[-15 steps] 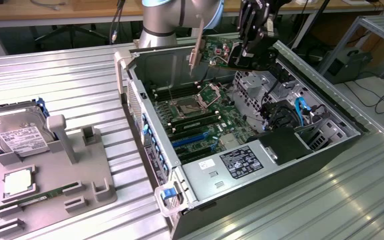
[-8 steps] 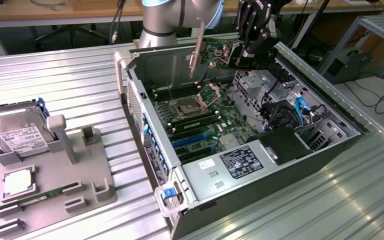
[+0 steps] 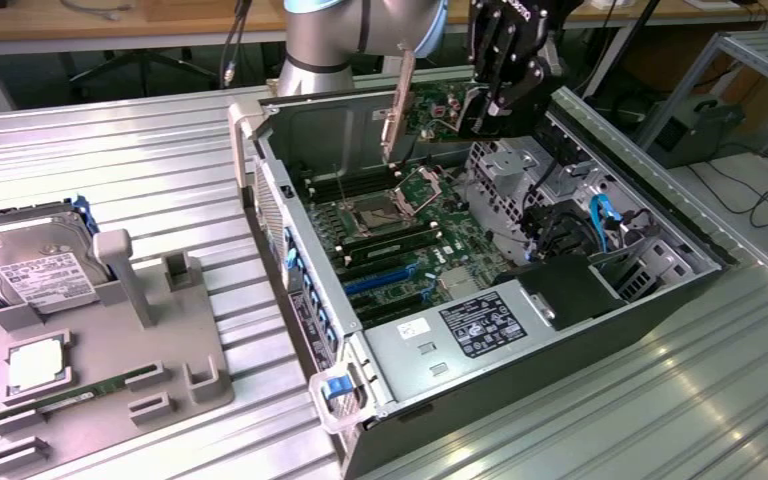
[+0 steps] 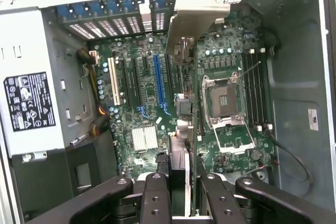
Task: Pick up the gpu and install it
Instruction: 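Insert the gpu into the slot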
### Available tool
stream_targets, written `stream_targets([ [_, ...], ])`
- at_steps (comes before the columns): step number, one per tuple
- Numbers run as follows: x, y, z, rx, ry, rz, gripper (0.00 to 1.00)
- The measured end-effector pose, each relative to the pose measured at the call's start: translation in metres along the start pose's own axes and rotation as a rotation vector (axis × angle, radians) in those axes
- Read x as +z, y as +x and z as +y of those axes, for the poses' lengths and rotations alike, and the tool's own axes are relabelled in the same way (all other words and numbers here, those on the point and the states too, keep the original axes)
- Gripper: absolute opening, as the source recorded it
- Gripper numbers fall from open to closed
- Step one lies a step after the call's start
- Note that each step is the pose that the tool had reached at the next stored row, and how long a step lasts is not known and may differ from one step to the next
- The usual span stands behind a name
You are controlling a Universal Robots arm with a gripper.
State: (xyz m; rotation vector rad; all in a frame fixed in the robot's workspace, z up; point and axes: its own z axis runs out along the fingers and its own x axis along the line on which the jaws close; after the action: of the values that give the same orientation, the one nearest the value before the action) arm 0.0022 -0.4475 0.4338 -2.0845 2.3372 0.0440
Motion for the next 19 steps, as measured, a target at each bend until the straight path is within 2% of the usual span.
stream_targets([
  [3, 0.0013, 0.0, 0.0001, -0.038, 0.0026, 0.0002, 0.27],
  [5, 0.0029, 0.0, 0.0003, -0.043, 0.0039, 0.0, 0.27],
  [8, 0.0046, 0.001, 0.0004, -0.059, 0.0116, 0.0005, 0.27],
  [12, 0.0076, 0.001, 0.0005, -0.14, 0.0095, 0.0014, 0.27],
  [19, 0.0177, 0.001, 0.0015, -0.142, 0.0094, 0.0013, 0.27],
])
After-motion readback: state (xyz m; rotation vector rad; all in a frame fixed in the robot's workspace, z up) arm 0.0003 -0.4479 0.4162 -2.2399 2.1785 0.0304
